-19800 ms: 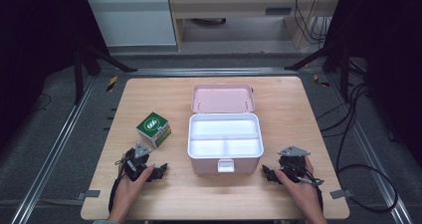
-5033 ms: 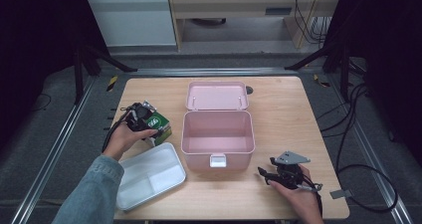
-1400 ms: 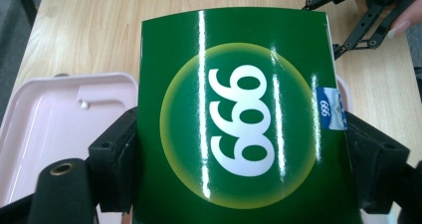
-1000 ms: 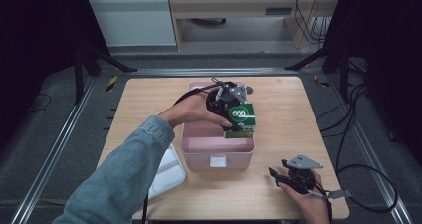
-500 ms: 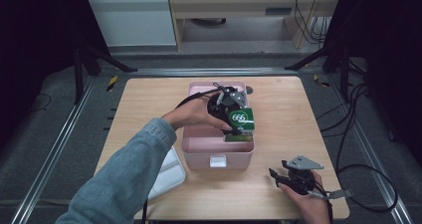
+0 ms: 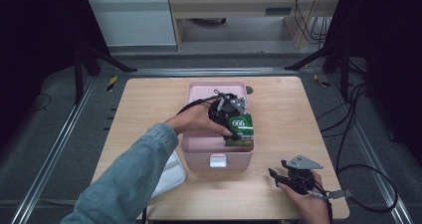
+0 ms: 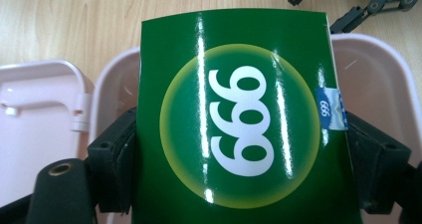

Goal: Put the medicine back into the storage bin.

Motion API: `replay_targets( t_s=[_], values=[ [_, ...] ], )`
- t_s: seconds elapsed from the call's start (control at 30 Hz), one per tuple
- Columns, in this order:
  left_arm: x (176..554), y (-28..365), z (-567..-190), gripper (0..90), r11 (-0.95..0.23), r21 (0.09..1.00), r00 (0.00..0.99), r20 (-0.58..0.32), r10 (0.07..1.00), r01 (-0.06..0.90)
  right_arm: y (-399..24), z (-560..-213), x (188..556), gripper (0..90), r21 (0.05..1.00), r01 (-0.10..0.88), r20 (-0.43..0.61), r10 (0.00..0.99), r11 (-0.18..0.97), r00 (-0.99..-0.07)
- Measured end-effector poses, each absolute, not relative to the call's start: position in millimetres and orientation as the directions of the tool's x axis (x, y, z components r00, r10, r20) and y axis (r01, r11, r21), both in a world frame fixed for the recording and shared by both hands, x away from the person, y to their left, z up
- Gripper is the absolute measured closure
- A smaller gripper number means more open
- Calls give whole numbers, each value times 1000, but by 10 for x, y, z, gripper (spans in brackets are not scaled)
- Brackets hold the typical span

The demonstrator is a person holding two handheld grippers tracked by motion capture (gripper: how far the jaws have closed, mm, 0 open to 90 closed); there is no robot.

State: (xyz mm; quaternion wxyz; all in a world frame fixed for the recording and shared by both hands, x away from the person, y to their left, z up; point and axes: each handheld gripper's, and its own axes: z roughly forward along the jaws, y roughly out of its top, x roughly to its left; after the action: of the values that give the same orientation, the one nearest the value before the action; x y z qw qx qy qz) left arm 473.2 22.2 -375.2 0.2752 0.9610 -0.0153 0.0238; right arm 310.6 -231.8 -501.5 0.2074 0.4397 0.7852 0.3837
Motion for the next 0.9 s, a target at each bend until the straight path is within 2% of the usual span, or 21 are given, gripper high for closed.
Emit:
replay_targets(
  t_s=[0.5, 0.9],
  values=[
    [4730, 211, -4044, 167, -856, 516, 1000, 23, -9, -20, -2301, -5024, 3113, 412, 782, 531, 12, 844, 327, -536],
    [4771, 213, -4223, 162, -859, 512, 999, 35, -2, -20, -2300, -5029, 3110, 411, 780, 533, 13, 843, 328, -538]
  ],
)
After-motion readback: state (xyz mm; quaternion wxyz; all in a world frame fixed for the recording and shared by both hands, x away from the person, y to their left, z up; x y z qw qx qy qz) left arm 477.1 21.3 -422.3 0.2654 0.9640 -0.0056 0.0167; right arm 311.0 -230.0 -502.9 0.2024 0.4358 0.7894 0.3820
